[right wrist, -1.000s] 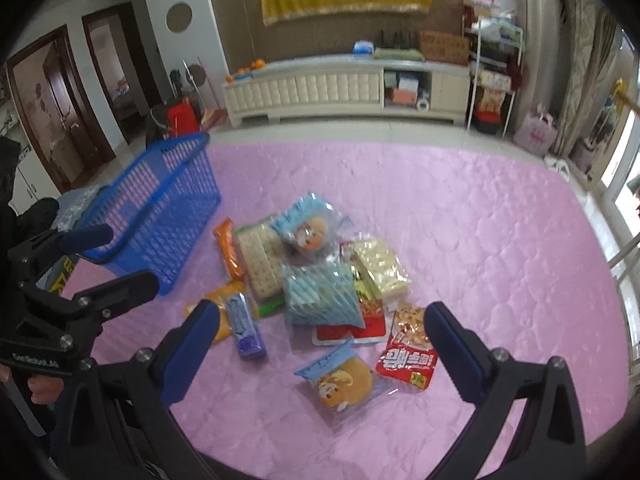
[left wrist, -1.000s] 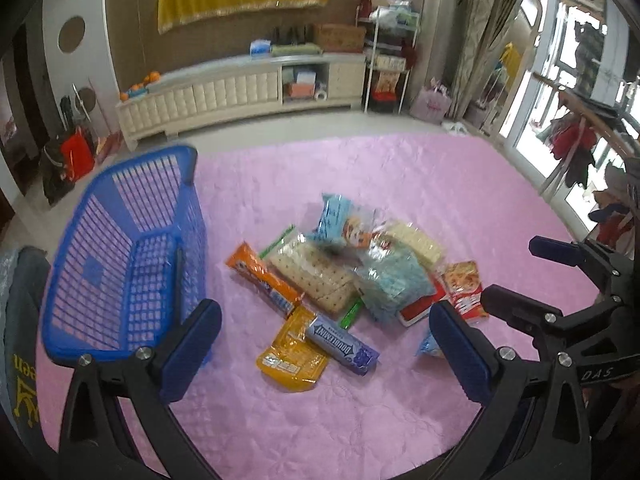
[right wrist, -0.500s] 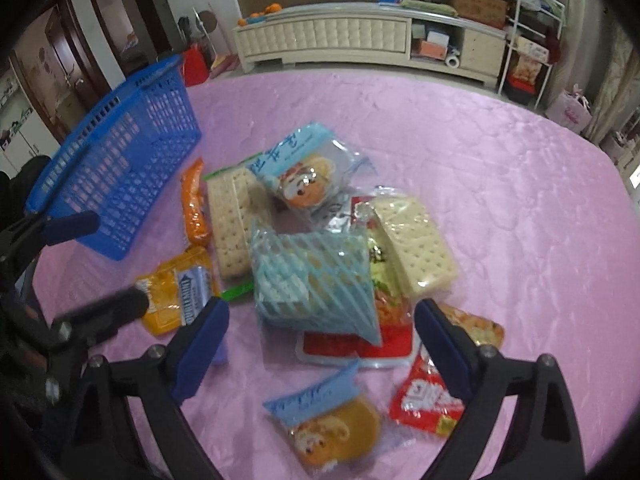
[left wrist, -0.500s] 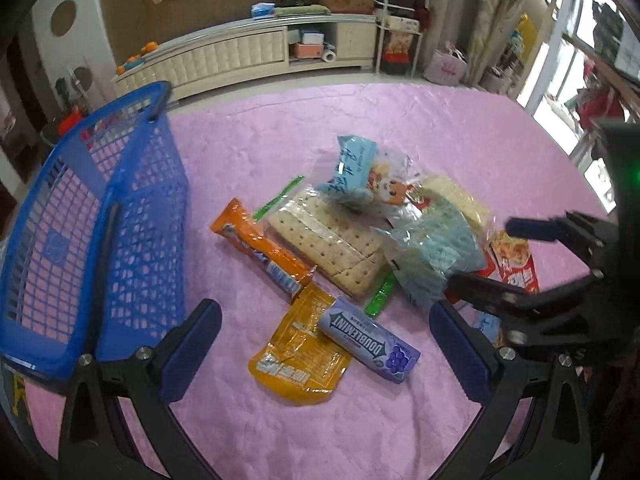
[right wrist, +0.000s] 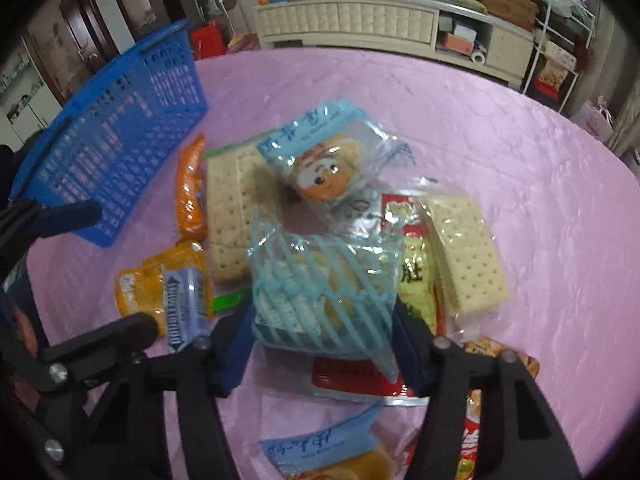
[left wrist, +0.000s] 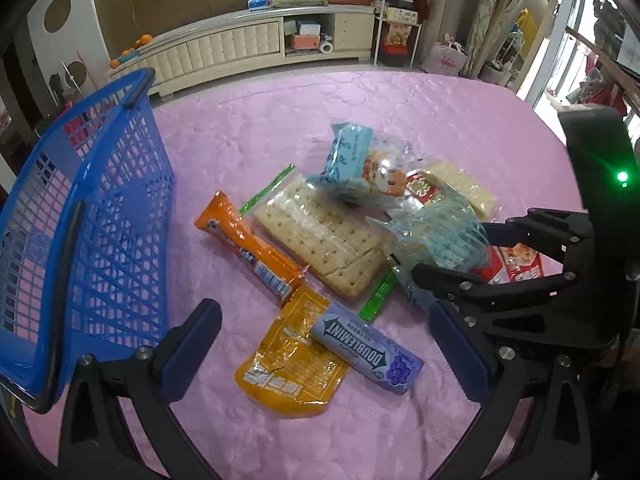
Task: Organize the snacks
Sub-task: 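Grasp the blue-striped candy bag with the right tool while the left grasps the Dan Huang Su pack, then carry both held snack packs over the blue basket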
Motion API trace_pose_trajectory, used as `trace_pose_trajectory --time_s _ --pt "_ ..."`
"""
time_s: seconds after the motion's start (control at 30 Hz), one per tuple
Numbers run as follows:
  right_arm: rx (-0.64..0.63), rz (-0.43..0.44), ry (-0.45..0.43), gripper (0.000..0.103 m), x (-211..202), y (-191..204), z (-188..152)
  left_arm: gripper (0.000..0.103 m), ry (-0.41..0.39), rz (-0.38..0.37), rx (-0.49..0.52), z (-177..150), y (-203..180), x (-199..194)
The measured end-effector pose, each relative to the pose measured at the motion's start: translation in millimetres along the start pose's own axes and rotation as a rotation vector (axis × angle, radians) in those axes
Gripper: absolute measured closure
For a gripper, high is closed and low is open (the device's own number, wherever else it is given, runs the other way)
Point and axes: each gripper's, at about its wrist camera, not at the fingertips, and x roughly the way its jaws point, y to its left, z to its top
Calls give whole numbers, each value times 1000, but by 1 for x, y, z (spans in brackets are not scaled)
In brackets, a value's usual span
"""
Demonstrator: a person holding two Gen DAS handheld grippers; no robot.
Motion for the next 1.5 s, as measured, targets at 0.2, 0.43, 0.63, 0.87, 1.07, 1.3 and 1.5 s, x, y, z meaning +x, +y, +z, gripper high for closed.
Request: trace_pose_trajectory --time_s 0.2,0.43,0.63,0.87,1.07,1.3,1.5 --pt "80 7 -60 39 -41 -23 -8 1 -39 -42 16 16 -2 -14" --pt "140 -38 -90 39 -56 -43 0 1 -66 -56 105 50 -14 -12" --pt "194 -66 -101 39 -58 -62 11 1 -17 -95 182 79 -28 12" --pt "217 -85 -83 39 -39 -83 25 1 96 -69 276 108 -44 63" --pt "232 -66 -72 39 -28 -98 26 1 176 -53 270 129 -43 106" --pt "242 -51 -46 39 -17 -102 24 24 267 -66 244 137 -38 144" --pt "236 -63 -49 39 -24 -99 24 40 248 -111 204 130 -32 138"
